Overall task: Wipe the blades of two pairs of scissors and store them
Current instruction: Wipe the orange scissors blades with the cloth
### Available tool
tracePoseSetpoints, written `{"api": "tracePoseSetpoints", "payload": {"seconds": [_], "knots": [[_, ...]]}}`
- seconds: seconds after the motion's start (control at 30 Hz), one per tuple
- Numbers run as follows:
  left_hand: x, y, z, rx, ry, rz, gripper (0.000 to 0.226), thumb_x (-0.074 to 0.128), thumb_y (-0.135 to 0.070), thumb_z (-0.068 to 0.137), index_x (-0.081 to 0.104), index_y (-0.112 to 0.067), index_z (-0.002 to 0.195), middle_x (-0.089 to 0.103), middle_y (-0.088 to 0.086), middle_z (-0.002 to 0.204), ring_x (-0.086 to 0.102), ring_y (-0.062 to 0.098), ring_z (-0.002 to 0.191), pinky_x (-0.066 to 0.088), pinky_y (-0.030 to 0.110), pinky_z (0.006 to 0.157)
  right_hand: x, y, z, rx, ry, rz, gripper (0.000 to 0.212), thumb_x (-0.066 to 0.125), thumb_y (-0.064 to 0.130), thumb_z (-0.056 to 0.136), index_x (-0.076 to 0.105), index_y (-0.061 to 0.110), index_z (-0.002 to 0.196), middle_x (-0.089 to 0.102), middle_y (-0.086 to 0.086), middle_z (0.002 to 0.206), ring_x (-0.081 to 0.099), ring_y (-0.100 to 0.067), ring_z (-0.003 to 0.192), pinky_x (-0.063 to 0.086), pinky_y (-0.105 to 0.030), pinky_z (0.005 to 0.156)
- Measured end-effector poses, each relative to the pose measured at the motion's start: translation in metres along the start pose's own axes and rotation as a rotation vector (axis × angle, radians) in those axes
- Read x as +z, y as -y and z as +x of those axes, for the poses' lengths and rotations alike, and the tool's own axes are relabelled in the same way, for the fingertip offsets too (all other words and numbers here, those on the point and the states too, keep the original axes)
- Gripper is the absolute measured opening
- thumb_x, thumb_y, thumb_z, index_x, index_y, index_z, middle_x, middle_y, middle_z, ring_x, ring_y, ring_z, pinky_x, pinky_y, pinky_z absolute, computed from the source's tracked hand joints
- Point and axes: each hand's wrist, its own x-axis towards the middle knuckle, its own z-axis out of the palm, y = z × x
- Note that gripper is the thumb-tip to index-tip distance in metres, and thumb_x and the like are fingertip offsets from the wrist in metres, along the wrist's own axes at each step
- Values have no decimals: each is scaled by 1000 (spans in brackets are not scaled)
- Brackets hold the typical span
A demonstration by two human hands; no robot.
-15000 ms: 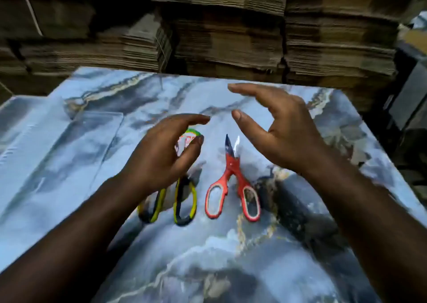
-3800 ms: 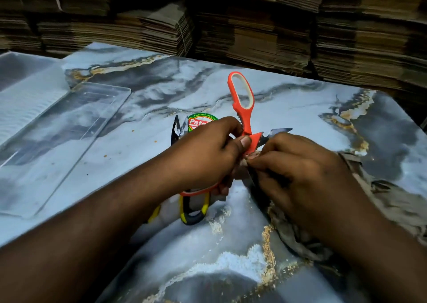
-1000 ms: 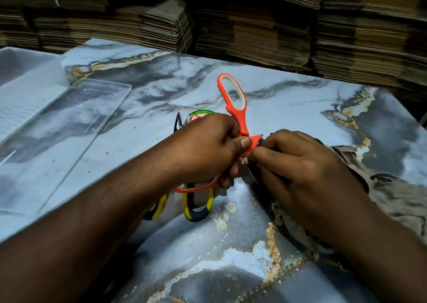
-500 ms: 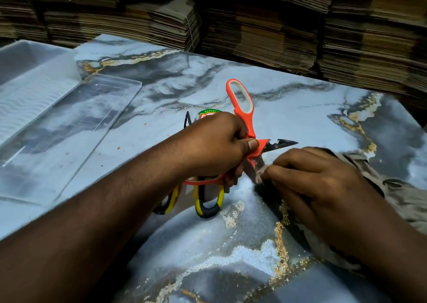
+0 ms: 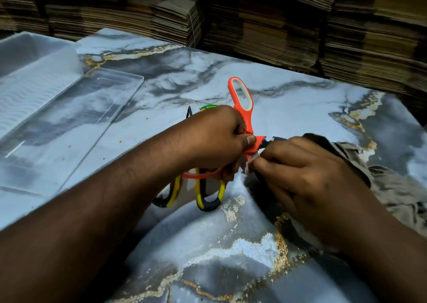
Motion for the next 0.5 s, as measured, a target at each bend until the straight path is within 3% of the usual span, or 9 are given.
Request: {"api": "tracePoseSetpoints", "payload": {"seconds": [0.07,0.23,0.37,0.5], "knots": [[-1,0,-2,-7,22,-1,36,59,-35,105,74,-13,81,77,-1,70,74,12,62,62,35,73,-5,2,-10,-21,55,17,20,76,5,94,78,11,114,70,-2,106,60,-27,89,52,-37,70],[2,-2,1,7,-10,139,35,58,-41,105,71,-14,86,74,6,86,71,22,83,57,37,78,0,0,6,-8,-3,0,17,66,15,99,76,12,112,68,-4,105,58,-28,87,53,-43,67],[-1,-1,-1,-2,16,71,35,60,-39,104,75,-15,84,77,-1,76,73,13,72,57,30,71,-1,6,-4,-21,63,1,22,78,8,92,78,12,114,68,-3,106,58,-28,89,52,-40,67],[0,-1,1,2,5,76,37,59,-40,105,76,-15,84,76,-3,72,72,9,68,55,27,65,-10,-10,-10,-30,-1,75,17,68,20,98,82,17,108,71,2,104,66,-23,90,56,-40,72]]}}
